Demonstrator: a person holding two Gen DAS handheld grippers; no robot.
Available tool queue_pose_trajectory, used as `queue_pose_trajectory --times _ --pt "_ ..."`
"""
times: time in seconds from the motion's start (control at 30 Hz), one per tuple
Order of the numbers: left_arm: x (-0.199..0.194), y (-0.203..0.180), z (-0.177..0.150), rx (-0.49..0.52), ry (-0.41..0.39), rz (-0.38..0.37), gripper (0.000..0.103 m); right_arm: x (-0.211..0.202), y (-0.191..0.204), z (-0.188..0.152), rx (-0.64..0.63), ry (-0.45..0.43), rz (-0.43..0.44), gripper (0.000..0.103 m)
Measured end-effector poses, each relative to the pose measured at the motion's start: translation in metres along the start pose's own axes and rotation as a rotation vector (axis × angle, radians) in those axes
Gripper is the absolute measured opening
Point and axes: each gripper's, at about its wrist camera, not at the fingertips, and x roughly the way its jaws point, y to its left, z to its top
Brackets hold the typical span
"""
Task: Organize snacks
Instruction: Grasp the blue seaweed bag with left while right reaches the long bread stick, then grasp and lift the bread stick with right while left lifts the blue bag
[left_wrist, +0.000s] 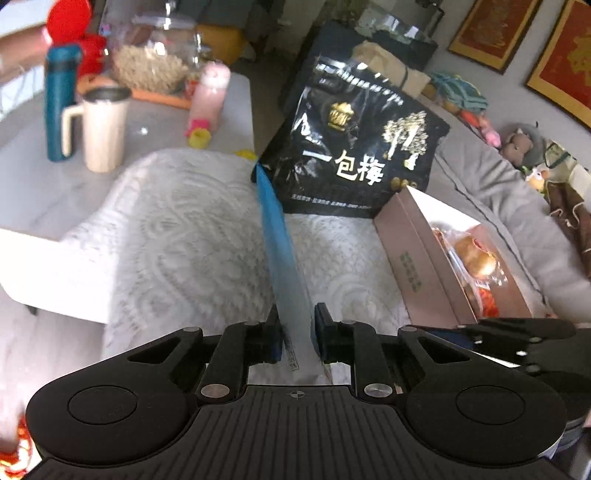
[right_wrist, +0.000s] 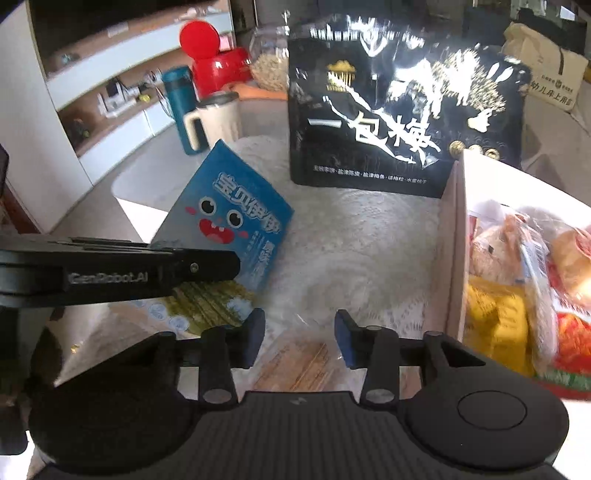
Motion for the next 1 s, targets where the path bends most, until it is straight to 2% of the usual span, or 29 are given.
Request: queue_pose_trajectory --times 0.13,0.3,0.37,0.53,0.67,0.87,1.0 --pt "-0.033 -0.018 -0.027 0.052 -0.023 0.027 0.02 -0.031 0.003 -0.024 -0.022 -0.037 0.044 0.059" --pt "-0.062 -0.032 -0.053 0.045 -0.037 0.079 0.02 -0.029 0.01 -0.047 -0.043 0.027 0.048 0.06" --pt "-0.075 -0.034 -0.056 0.045 -0.051 0.085 0.02 -0.031 0.011 -0.051 -0.055 0.026 0.05 0.06" --pt "-0.096 -0.044 -0.055 0.055 -0.091 0.062 0.02 -0.046 0.007 -0.056 -0.11 -0.004 -0.032 0.06" --pt "-0.099 -0.053 -0.054 0.07 -0.094 0.049 0.02 -0.053 0.001 -0.057 -0.094 -0.006 -0.066 0.06" --pt "-0.092 -0.048 -0.058 0.046 -0.072 0.038 0.02 -0.042 0.004 -0.059 -0.038 0.055 0.012 0.06" --pt "-0.077 -0.044 -0.06 0.034 -0.041 0.048 0.02 -0.028 0.014 -0.064 -0.048 0.094 0.005 0.06"
